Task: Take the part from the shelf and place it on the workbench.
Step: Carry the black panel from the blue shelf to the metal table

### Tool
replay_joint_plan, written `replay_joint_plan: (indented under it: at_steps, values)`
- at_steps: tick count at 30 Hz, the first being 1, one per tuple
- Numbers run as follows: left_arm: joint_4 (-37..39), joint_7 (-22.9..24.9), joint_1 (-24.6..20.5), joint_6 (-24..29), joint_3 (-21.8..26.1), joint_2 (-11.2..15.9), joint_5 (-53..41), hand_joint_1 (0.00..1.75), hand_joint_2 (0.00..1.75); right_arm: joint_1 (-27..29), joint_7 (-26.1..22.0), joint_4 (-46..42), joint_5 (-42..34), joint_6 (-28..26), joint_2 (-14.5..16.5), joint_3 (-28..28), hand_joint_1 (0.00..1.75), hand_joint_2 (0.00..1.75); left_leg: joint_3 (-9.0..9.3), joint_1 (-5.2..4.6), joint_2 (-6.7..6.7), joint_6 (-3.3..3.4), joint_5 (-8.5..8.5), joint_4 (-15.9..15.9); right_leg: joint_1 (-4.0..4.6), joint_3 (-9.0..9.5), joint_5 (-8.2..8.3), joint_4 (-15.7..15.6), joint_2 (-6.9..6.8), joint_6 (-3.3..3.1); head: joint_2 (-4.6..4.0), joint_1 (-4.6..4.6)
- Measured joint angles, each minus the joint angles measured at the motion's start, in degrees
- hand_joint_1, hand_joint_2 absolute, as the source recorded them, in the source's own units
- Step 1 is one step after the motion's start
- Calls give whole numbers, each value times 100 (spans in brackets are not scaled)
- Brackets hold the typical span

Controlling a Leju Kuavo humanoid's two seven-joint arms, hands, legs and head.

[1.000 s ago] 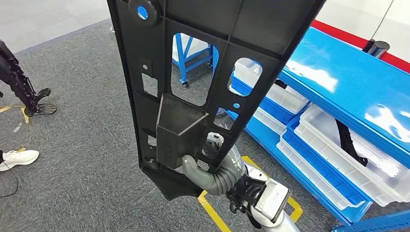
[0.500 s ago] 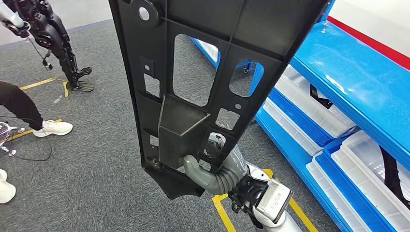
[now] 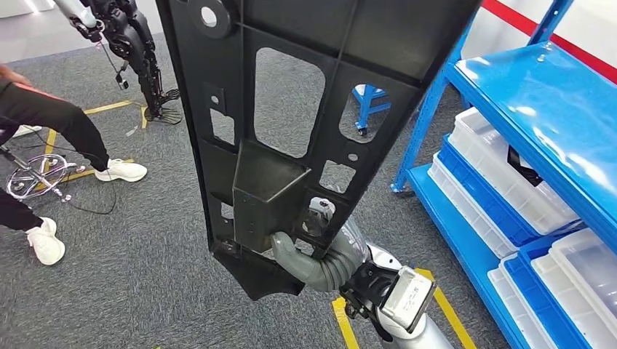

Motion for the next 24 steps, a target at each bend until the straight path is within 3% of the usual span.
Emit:
replay_joint_plan:
  at_steps: [2, 3, 4, 6, 8, 10, 12, 13, 14, 16, 17, 19, 21, 22, 24]
  values:
    - [0, -1, -18, 14, 0, 1, -4, 0, 175, -3, 0, 0, -1, -1, -1, -2, 175, 175, 391, -46, 244, 46, 229, -686, 38, 37, -37, 1, -110, 43, 0, 8]
    - [0, -2, -28, 22, -1, 1, -7, 0, 175, -3, 0, 0, -1, -2, -3, -3, 175, 175, 483, -75, 318, 77, 260, -857, 56, 50, -52, 1, -160, 70, 0, 14]
    - [0, -3, -36, 32, -1, 2, -8, 0, 175, -2, 0, 0, -1, -2, -3, -3, 175, 175, 494, -107, 319, 109, 244, -901, 67, 60, -64, -4, -211, 100, 0, 20]
    - [0, -3, -29, 47, 1, 5, -10, 0, 175, -3, 0, -2, -1, -2, 3, -1, 175, 175, 503, -118, 176, 186, 270, -948, 57, 80, -92, -3, -286, 161, 1, 25]
    - [-1, 3, -27, 60, 6, 6, -9, 0, 175, -2, -1, -3, -2, -2, 3, -2, 175, 175, 557, -94, 38, 268, 318, -1030, 41, 3, -231, 220, -78, 182, 1, 28]
    - [-2, 10, -46, 68, 20, 7, -7, 0, 175, 15, 2, 2, -4, -2, -13, -3, 175, 175, 581, -75, -112, 316, 346, -1067, 15, -312, -513, 880, 253, 145, 0, 38]
    - [-1, 19, -48, 70, 30, 9, -8, 0, 175, 41, 7, 20, -5, -2, -34, -3, 175, 175, 576, -76, -288, 325, 349, -1063, 2, -679, -705, 1536, 373, 150, 0, 44]
    - [-1, 25, -42, 70, 31, 6, -11, 0, 175, 51, 9, 31, -5, -1, -41, -4, 175, 175, 577, -75, -378, 324, 348, -1060, -2, -746, -675, 1601, 390, 186, 0, 44]
    - [0, 32, -35, 70, 31, 3, -15, 0, 175, 53, 9, 37, -5, -1, -45, -4, 175, 175, 581, -73, -468, 320, 347, -1055, -10, -701, -556, 1437, 408, 239, 0, 44]
    - [0, 44, -33, 70, 31, -3, -28, 0, 175, 50, 9, 42, -7, 0, -46, -4, 175, 175, 580, -65, -636, 293, 338, -1028, -48, -379, -198, 665, 564, 338, 0, 45]
    - [0, 49, -33, 70, 31, -3, -34, 0, 175, 49, 9, 44, -7, 0, -45, -4, 175, 175, 569, -68, -711, 265, 327, -1005, -64, -236, -64, 333, 649, 341, 0, 45]
    - [0, 55, -20, 72, 32, -1, -45, 0, 175, 48, 9, 47, -8, 0, -39, -5, 175, 175, 529, -73, -816, 193, 323, -981, -58, -104, 42, 51, 740, 270, 0, 42]
    - [1, 64, 10, 72, 31, 2, -60, 0, 175, 38, 9, 48, -9, 4, -14, -6, 175, 175, 498, -56, -879, 126, 337, -991, -49, -85, 72, 39, 641, 177, 0, 39]
    - [2, 69, 21, 71, 30, -1, -74, 0, 175, 31, 9, 48, -10, 8, 5, -7, 175, 175, 474, -54, -805, 99, 306, -949, -60, -79, 85, 28, 592, 138, 0, 36]
    - [2, 75, 13, 70, 27, -1, -98, 0, 175, 24, 8, 48, -12, 14, 37, -9, 175, 175, 290, -55, -489, 54, 73, -570, -81, -67, 93, 5, 464, 49, 0, 18]
